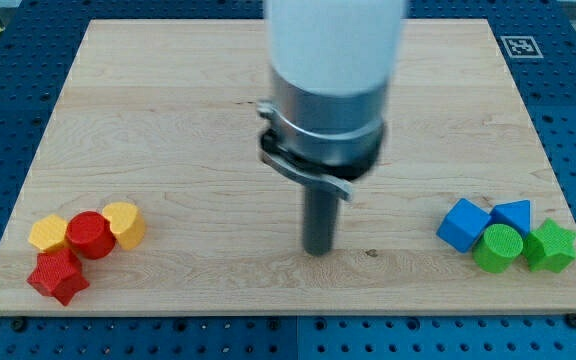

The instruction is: Nudge the group of blocks left a bit

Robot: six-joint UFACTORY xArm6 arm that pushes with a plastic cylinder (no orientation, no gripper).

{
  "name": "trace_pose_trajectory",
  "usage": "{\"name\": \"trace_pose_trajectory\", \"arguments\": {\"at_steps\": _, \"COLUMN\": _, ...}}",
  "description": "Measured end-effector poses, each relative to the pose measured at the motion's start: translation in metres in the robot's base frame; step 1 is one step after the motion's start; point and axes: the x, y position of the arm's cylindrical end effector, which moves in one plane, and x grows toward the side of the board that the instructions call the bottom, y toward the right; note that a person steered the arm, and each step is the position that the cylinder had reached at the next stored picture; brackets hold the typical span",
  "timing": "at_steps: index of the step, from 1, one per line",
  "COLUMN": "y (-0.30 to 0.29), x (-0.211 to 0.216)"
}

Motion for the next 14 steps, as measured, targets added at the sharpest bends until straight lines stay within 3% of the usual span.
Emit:
{"name": "trace_pose_trajectory", "arguments": {"at_steps": 2, "y": 0.031, "x": 0.018}}
{"name": "trace_pose_trajectory", "arguments": {"at_steps": 4, "y": 0.129, "x": 0.02}}
{"name": "trace_pose_trajectory", "arguments": {"at_steps": 8, "y": 0.164, "x": 0.043}}
{"name": "trace_pose_trajectory", "arguments": {"at_steps": 10, "y": 0.275, "x": 0.042}}
{"name": "trace_pose_trajectory", "arguments": {"at_steps": 14, "y": 0.254, "x": 0.021}}
